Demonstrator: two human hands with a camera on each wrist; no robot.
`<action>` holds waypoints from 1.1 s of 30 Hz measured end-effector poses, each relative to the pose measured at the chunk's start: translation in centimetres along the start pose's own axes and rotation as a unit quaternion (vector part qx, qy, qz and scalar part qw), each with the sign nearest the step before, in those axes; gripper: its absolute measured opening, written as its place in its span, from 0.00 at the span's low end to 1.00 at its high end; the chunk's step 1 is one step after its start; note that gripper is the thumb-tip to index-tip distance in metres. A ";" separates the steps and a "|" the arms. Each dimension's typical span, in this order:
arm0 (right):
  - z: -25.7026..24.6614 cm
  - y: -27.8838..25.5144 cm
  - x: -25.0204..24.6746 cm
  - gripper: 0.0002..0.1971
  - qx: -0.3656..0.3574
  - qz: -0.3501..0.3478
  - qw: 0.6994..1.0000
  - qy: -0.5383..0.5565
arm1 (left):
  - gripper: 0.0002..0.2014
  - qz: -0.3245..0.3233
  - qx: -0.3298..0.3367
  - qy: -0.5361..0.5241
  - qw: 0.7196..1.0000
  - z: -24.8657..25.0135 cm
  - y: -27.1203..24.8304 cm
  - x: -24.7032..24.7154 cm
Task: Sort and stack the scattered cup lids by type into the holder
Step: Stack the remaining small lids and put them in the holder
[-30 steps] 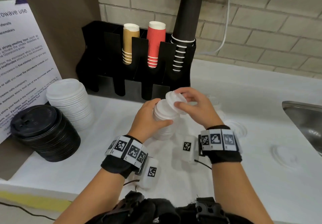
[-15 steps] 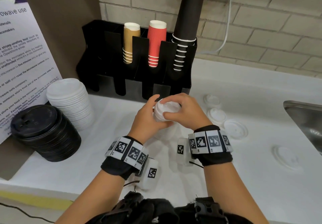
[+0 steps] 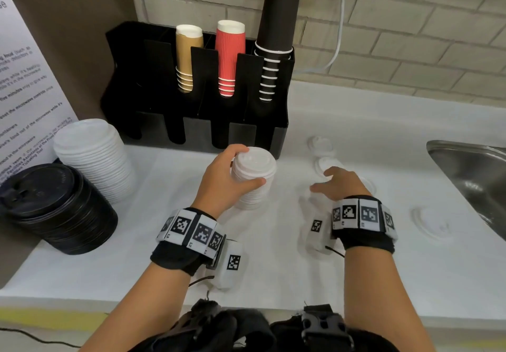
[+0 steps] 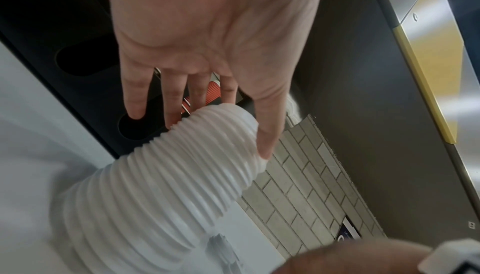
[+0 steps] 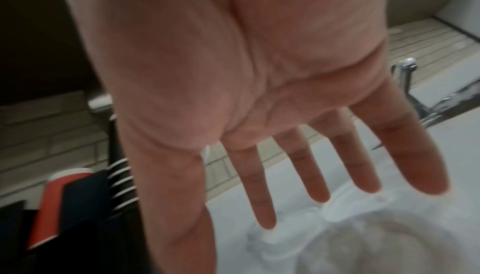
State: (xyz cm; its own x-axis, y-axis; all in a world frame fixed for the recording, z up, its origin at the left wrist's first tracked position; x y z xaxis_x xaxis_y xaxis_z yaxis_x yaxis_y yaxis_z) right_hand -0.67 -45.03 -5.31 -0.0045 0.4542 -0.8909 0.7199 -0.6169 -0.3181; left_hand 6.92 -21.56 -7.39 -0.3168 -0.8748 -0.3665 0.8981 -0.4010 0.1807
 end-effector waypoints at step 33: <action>-8.9 -4.2 -0.2 0.19 -0.364 0.056 0.910 0.192 | 0.51 0.012 -0.036 -0.020 0.999 0.0 0.3 0.4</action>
State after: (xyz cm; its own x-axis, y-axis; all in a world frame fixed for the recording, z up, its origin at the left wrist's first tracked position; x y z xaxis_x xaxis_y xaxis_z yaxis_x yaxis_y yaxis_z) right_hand 2.50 -36.80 -0.94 0.2405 0.6922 -0.6805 0.9701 -0.1481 0.1922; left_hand 7.02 -22.08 -7.47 -0.3062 -0.8945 -0.3256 0.9244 -0.3611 0.1226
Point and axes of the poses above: each hand's wrist, its own y-axis towards the middle knuckle, its own x-axis out of the palm, z = x × y, the point moved 2 cm from there along y, towards the middle knuckle, and after that the axes turned 1 degree about z, right-handed, at the moved point
